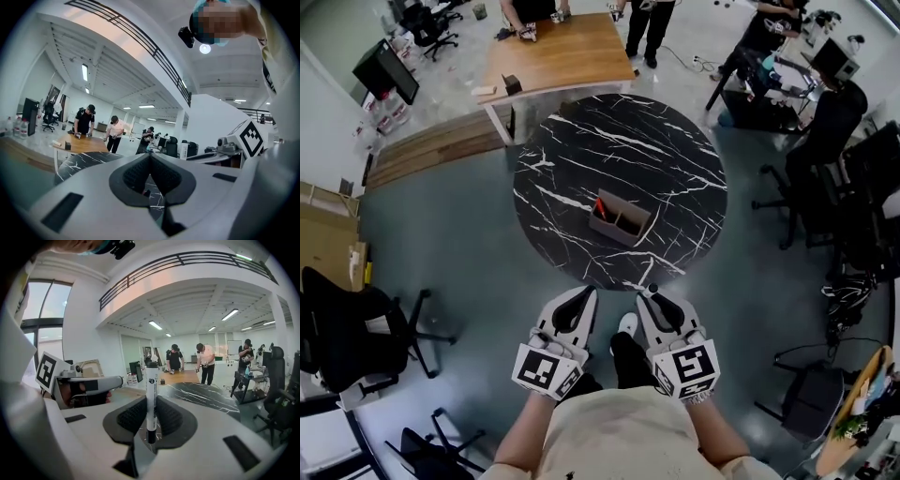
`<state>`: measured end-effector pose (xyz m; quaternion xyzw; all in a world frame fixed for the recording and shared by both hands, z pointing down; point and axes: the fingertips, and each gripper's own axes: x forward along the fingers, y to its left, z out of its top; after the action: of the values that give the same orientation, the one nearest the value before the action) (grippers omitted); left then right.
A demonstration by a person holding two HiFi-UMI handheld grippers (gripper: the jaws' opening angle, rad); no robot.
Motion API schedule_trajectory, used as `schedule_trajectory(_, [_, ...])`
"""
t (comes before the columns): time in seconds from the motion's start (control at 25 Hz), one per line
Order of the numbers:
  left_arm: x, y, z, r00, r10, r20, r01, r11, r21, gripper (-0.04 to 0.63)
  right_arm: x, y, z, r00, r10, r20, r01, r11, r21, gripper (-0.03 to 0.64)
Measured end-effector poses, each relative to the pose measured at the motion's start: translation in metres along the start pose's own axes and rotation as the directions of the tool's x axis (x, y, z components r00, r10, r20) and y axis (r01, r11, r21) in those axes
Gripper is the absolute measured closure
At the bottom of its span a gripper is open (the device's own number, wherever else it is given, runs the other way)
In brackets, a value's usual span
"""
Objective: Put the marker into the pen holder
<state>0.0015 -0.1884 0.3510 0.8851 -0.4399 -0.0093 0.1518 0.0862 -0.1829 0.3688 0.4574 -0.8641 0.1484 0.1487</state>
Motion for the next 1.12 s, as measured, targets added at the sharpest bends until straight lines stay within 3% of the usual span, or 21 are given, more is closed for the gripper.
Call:
schedule_trajectory(0.28, [0.044, -0.001, 0.003, 0.997, 0.076, -0.01, -0.075, 0.997, 0.006, 0.588, 0.024, -0.046, 0.017, 0.997, 0.078, 0.021, -0.078, 0.997, -0.022, 0.543])
schedule_trajectory(0.56, [0.064, 0.002, 0.002, 0.989, 0.151, -0.011, -0.15, 0.989, 0.013, 0.588, 0.043, -0.078, 0.026, 0.994, 0.104, 0.028, -0.102, 0.993, -0.055, 0.543])
schedule_trajectory(0.8, [0.077, 0.01, 0.0, 0.988, 0.151, -0.014, -0.151, 0.988, 0.015, 0.588, 0.063, -0.093, 0.031, 0.995, 0.091, 0.031, -0.088, 0.993, -0.075, 0.543])
schedule_trajectory(1.12, [0.106, 0.024, -0.007, 0.995, 0.095, -0.034, -0.095, 0.995, 0.015, 0.588, 0.095, -0.1, 0.031, 0.997, 0.07, 0.022, -0.069, 0.995, -0.067, 0.543])
